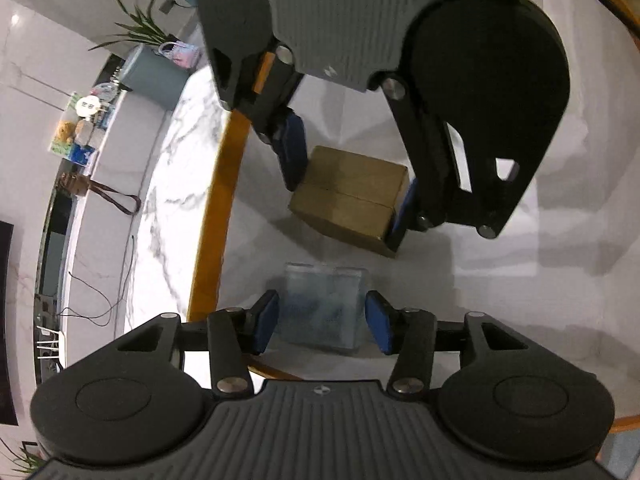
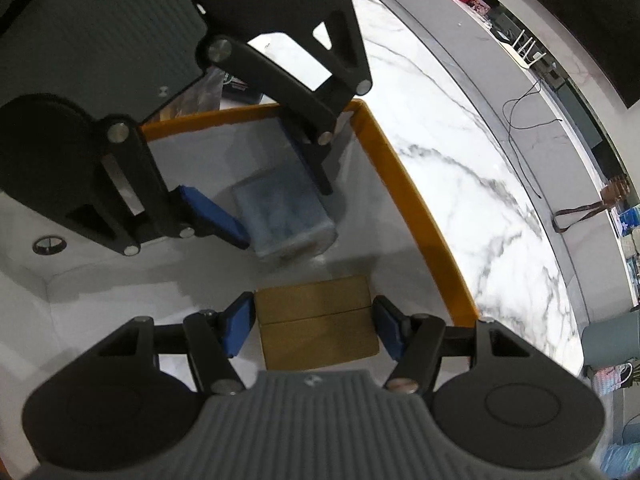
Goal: Organize rigid objects
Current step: 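Lower clear box into orange box with left tool while right tool lowers brown box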
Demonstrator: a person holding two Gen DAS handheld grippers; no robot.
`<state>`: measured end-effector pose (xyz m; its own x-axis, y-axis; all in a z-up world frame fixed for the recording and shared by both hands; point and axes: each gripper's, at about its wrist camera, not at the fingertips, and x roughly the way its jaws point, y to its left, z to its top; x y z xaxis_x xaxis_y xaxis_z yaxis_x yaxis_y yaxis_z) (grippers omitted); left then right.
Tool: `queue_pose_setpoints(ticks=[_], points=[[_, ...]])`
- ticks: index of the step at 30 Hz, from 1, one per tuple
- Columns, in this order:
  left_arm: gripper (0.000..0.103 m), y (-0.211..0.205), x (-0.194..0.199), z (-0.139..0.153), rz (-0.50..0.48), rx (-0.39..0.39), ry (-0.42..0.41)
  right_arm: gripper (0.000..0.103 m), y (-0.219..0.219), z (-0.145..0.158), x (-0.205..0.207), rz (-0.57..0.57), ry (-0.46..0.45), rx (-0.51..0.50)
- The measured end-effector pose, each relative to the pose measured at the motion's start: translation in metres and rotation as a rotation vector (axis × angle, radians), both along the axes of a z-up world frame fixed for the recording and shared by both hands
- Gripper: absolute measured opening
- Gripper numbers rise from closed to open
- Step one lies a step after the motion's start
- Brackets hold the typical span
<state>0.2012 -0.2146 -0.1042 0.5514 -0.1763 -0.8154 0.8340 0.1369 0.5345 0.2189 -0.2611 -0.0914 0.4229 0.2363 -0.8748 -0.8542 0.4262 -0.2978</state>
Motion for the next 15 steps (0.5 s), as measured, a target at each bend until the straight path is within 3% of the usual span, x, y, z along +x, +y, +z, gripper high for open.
queue_pose_setpoints(ticks=[3,5,15], points=[[0.062,0.004,0.003,0.007,0.001,-0.05,0.026,0.063,-0.001,0.0,-0.004,0.003,-0.009,-0.003],[0.07,0.005,0.003,0.011,0.003,-0.062,0.011,0.063,-0.002,0.001,-0.009,0.005,-0.011,-0.001],[0.074,0.021,0.002,0.049,0.089,-0.229,0.047,0.063,0.002,0.004,-0.024,0.092,-0.04,0.006]])
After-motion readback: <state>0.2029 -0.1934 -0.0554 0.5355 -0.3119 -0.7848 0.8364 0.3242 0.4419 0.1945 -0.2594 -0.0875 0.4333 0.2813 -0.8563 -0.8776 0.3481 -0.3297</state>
